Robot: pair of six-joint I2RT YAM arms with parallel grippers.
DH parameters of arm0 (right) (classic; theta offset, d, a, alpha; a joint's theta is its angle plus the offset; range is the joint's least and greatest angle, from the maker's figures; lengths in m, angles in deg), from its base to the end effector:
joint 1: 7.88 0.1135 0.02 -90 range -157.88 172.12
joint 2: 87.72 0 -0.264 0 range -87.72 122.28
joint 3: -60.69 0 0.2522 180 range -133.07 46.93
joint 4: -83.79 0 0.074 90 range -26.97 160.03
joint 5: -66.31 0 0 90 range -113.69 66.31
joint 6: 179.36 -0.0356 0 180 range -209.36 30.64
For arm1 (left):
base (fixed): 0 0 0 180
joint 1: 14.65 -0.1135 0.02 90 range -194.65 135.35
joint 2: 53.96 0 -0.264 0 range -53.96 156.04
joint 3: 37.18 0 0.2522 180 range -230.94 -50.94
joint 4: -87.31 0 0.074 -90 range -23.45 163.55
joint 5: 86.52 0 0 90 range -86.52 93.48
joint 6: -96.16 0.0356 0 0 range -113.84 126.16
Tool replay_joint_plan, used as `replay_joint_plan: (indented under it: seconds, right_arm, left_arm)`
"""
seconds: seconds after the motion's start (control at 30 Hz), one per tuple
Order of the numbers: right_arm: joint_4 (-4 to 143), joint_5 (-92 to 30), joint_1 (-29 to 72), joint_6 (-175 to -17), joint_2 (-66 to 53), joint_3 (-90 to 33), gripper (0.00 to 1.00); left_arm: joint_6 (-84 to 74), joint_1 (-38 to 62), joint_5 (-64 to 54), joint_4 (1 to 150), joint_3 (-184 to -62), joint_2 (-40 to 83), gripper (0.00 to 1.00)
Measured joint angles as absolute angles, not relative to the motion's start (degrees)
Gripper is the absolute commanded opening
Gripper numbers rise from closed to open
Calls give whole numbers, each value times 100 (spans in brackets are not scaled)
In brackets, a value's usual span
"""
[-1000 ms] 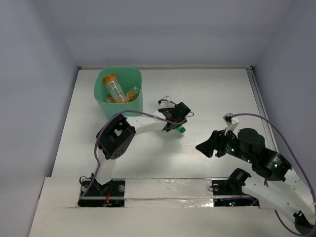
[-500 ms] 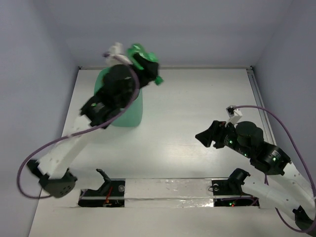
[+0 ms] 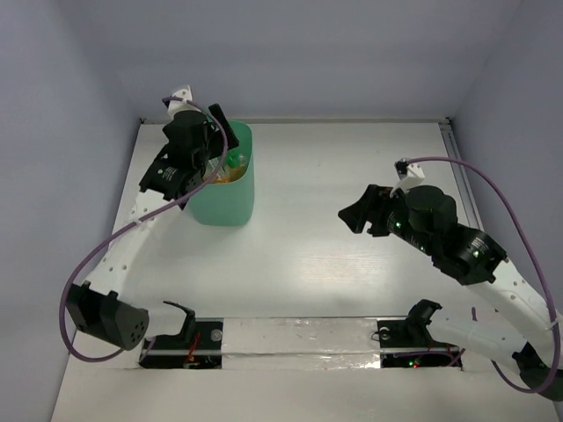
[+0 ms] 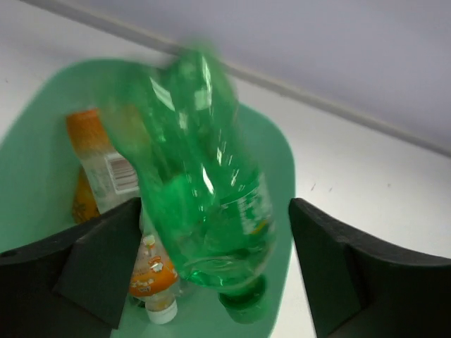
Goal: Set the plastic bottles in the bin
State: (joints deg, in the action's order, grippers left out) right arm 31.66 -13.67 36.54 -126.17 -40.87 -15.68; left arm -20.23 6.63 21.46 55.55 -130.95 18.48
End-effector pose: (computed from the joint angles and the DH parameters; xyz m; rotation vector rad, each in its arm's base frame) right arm 0.1183 0.1073 0.3884 -0.0163 2.0374 0.7475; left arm 0.2662 -0.0919 0.4374 -0.3067 1.7286 -0.3338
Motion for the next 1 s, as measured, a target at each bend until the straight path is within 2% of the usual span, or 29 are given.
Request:
replay_joint_plan:
  seconds: [0.03,0.07,0.1,0.27,0.37,0.47,0.5,0.6,0.63,0.67,0.73,0.77,0.8,0.83,1.0]
  right_arm:
    - [3186,-1349,3654,-12604,-4057,-1623,74]
    - [3201,-1321,3654,-12591,-4044,-1653,77]
    - [3205,-1297,3654,-12582,-4044,-1671,78]
    - [3153,-1144,3654,-12460,-4017,-1896,80]
    - [3096,-997,3654,-12338,-3967,-2326,73]
    - [3077,-792,3654,-12182,-4013,-2810,22]
    - [3070,-685,3654,-12176,-4061,-2952,2]
    - [3087,-374,3654,-12150,-4343,-3242,0]
    - [3094,-267,3654,-12141,-4474,-3295,6]
    - [3098,-140,3654,-12134,-4627,-3317,32]
    - [3101,120,3654,-12121,-4949,-3317,63]
    - [3112,249,3654,-12123,-5137,-3297,75]
    - [3120,391,3654,-12126,-5335,-3262,92]
    - [3125,509,3654,-12139,-5502,-3220,99]
    - [3079,850,3650,-12198,-5849,-2934,100]
  left_arm:
    - [-1997,661,2082,5535,-13049,1947,86]
    - [-1988,663,2043,5505,-13018,1988,97]
    - [-1951,663,2015,5450,-13012,1993,99]
    - [-1935,661,1988,5293,-13276,1798,99]
    - [-1942,661,1859,5210,-13698,1604,99]
    - [-2005,661,1626,5231,-13967,1208,99]
    - [-2036,661,1525,5240,-13989,1046,99]
    - [-2193,661,1228,5229,-14004,522,99]
    - [-2261,661,1127,5221,-14006,384,99]
    - [-2316,661,1046,5203,-14006,288,99]
    - [-2412,661,909,5116,-14004,78,99]
    - [-2451,661,854,5089,-13984,-12,99]
    - [-2491,661,810,5070,-13941,-117,99]
    - [-2528,661,793,5065,-13858,-219,99]
    - [-2740,661,688,4862,-13309,-680,99]
